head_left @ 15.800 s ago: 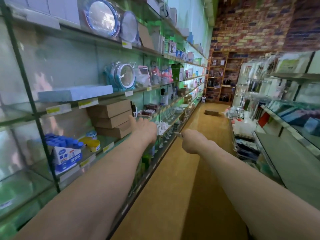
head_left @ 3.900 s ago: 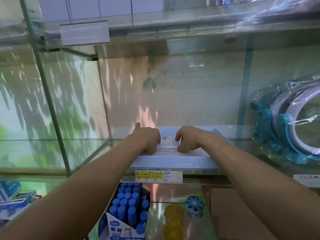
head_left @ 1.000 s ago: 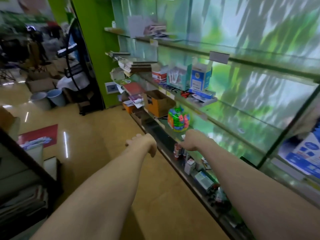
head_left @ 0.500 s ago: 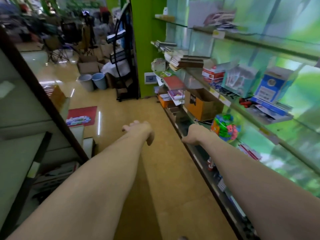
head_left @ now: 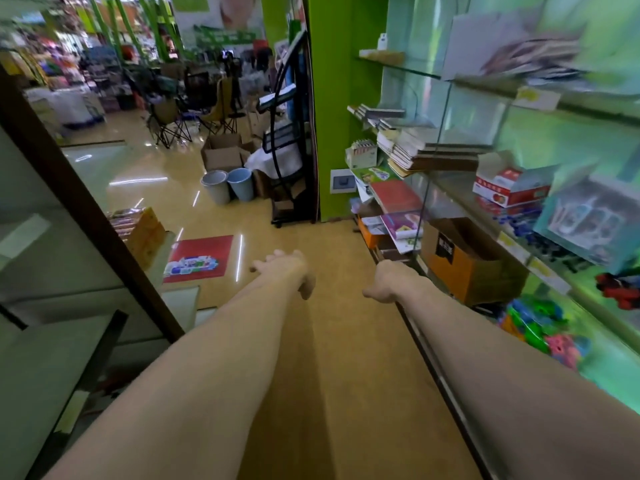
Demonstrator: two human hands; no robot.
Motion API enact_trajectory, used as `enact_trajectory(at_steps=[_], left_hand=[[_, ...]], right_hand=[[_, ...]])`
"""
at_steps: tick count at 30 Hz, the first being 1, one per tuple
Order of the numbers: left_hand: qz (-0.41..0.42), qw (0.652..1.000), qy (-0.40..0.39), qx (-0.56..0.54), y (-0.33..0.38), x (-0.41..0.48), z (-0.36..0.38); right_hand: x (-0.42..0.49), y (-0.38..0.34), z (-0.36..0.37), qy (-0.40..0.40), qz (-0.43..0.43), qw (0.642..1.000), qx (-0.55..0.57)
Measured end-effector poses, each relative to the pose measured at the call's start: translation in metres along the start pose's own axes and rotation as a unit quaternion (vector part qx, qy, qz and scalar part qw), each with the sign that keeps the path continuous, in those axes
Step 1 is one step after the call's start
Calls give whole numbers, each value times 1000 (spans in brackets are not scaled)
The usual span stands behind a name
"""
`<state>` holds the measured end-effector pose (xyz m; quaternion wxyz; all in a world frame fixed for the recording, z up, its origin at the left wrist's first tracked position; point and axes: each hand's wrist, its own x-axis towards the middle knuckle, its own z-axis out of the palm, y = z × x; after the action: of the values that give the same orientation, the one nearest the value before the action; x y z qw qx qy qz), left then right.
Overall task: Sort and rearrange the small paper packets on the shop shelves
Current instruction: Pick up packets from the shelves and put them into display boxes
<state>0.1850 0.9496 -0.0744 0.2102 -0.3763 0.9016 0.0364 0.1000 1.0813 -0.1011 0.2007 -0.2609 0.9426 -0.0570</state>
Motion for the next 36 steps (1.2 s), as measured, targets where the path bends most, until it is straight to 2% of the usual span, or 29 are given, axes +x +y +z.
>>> enact_trajectory(at_steps=[14, 23, 30, 36], left_hand=[[-2, 1000, 20, -9, 7, 128, -74], [67, 997, 44, 21, 7, 239, -122], [154, 982, 89, 58, 12, 306, -193], [257, 953, 160, 25, 33, 330, -248]], right_hand=[[134, -43, -60, 10, -10, 1000, -25], [208, -83, -91, 29, 39, 999, 7], [254, -121, -136, 134, 109, 983, 55], [258, -134, -187, 219, 126, 967, -9]])
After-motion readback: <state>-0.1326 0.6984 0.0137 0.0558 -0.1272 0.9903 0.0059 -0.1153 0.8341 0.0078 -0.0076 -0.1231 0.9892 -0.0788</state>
